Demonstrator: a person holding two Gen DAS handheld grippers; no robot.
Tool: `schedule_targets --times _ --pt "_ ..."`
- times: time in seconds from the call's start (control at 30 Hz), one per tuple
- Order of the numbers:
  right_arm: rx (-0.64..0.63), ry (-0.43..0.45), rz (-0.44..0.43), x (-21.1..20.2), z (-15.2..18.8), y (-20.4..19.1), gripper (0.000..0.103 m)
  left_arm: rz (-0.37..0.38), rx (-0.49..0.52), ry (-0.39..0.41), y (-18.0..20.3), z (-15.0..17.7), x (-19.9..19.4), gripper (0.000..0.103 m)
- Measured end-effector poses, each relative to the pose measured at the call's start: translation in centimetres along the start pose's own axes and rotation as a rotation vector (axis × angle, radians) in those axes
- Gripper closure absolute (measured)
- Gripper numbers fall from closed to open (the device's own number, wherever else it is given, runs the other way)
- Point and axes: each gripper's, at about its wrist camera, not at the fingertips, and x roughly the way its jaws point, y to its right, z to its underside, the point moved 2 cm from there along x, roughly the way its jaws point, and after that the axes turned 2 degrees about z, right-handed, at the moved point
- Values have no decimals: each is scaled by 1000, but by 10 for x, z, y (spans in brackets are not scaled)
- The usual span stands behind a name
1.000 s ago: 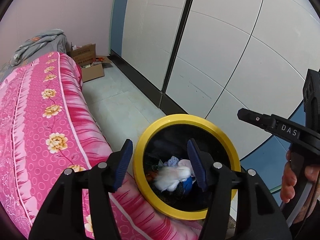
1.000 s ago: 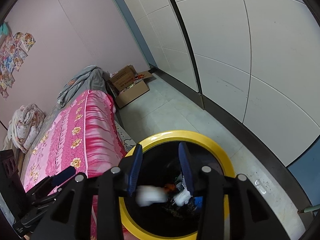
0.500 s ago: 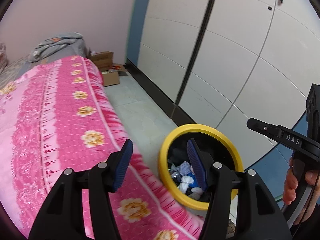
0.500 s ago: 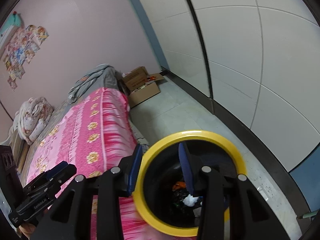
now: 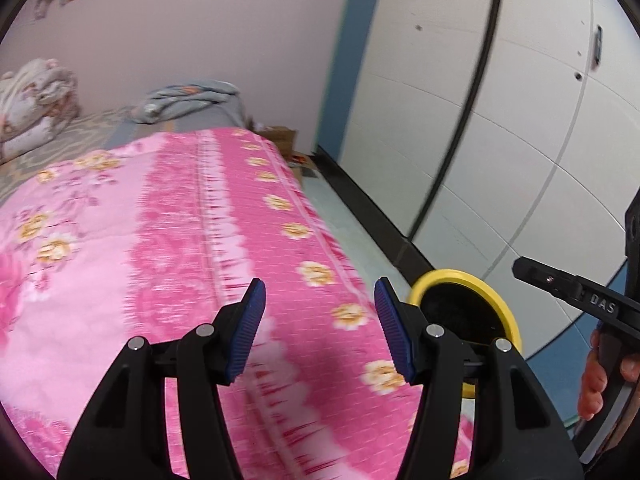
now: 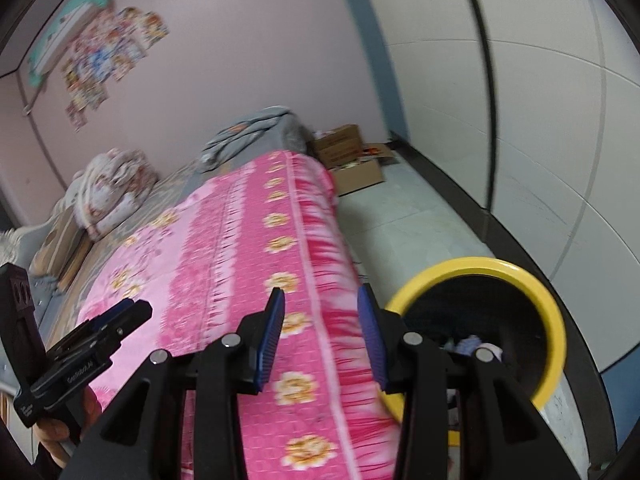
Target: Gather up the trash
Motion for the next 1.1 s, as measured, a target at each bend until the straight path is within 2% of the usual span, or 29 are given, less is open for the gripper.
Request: schedule_targets --times 0.33,0.43,0.63,0.7,0.73,0.8,0.87,1.0,1.1 --pt "-105 -41 -105 10 20 -95 67 -131 -75 64 -85 15 -63 49" --pt "-132 -45 -113 13 29 -114 66 -152 -95 79 -102 23 -79 44" --pt "-195 -13 -95 7 44 -144 42 -183 -116 134 -125 40 -110 31" --pt "-206 1 -86 6 47 -149 31 -190 -124 149 -129 45 -118 26" --pt "-214 11 -79 4 50 -152 29 -196 -132 161 -132 48 -123 24" --pt "-226 32 -61 2 53 -156 19 -201 -143 182 -137 54 -131 18" --pt "-224 48 -57 -1 57 -159 13 -203 -153 208 -139 58 -139 13" --pt "-238 67 -35 -4 66 -165 8 -221 -166 247 -141 66 -153 9" --pt "-235 83 -17 -8 71 -168 8 -242 -160 277 -140 71 -166 8"
